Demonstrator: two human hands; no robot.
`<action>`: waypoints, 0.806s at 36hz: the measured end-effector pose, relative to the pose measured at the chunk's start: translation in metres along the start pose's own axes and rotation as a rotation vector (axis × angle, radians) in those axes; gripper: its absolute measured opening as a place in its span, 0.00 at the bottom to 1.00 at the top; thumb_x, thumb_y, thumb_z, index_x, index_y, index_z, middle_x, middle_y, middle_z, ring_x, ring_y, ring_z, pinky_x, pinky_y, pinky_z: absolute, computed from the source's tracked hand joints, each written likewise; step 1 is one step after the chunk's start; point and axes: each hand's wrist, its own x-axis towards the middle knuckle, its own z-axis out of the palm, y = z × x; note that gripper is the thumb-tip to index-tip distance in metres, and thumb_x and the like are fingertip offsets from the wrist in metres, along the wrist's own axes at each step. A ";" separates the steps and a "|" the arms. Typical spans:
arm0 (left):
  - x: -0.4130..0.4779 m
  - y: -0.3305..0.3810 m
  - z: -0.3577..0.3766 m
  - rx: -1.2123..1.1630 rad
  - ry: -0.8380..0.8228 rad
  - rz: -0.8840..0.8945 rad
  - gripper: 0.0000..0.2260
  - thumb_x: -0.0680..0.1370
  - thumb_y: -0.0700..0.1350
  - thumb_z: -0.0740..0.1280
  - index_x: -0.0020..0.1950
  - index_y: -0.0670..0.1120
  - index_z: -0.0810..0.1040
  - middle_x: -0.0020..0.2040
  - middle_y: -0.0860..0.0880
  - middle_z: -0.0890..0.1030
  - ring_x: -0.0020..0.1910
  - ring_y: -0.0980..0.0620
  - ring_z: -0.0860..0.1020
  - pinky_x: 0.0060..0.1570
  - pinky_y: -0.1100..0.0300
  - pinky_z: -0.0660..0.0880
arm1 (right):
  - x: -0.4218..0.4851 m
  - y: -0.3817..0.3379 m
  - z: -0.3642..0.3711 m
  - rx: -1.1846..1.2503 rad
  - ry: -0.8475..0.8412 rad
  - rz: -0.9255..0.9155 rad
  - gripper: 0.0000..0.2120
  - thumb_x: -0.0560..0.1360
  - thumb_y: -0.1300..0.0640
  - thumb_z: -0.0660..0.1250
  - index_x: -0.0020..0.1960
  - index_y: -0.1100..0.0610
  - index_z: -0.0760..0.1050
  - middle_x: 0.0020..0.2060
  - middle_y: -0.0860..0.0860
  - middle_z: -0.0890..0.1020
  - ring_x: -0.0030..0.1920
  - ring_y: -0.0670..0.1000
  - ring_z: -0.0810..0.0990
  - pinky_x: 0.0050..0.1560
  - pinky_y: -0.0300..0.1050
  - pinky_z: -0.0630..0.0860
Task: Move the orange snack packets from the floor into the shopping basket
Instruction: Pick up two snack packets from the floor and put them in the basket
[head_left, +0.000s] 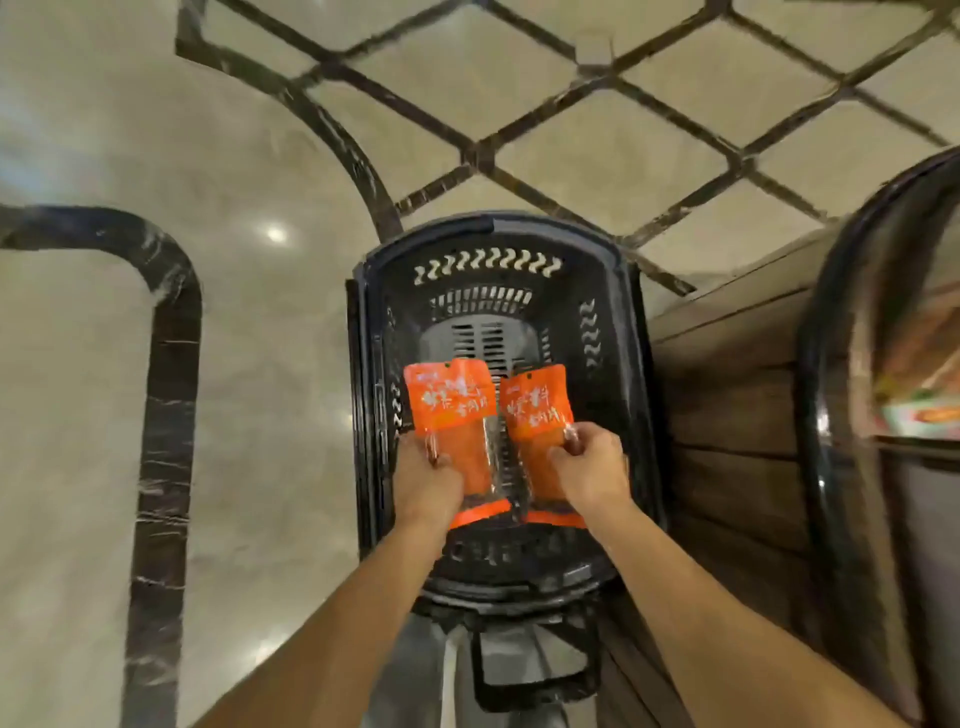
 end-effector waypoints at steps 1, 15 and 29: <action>0.029 -0.019 0.017 0.004 0.015 -0.031 0.10 0.75 0.39 0.62 0.53 0.52 0.73 0.50 0.47 0.82 0.50 0.45 0.81 0.55 0.45 0.79 | 0.024 0.015 0.021 0.004 -0.002 0.026 0.02 0.72 0.61 0.70 0.44 0.56 0.81 0.35 0.50 0.81 0.43 0.55 0.81 0.48 0.48 0.77; 0.197 -0.132 0.106 0.323 0.158 -0.208 0.16 0.75 0.46 0.68 0.62 0.43 0.75 0.59 0.38 0.81 0.60 0.38 0.78 0.56 0.49 0.74 | 0.198 0.138 0.158 -0.001 -0.192 0.234 0.06 0.72 0.66 0.73 0.42 0.56 0.80 0.47 0.60 0.85 0.46 0.56 0.81 0.58 0.57 0.79; 0.095 0.034 0.033 0.736 -0.160 0.379 0.20 0.75 0.42 0.65 0.67 0.49 0.71 0.62 0.47 0.78 0.61 0.44 0.77 0.58 0.48 0.76 | 0.108 -0.033 0.049 -0.587 -0.260 -0.280 0.21 0.76 0.54 0.66 0.68 0.56 0.70 0.61 0.58 0.78 0.62 0.63 0.77 0.59 0.57 0.77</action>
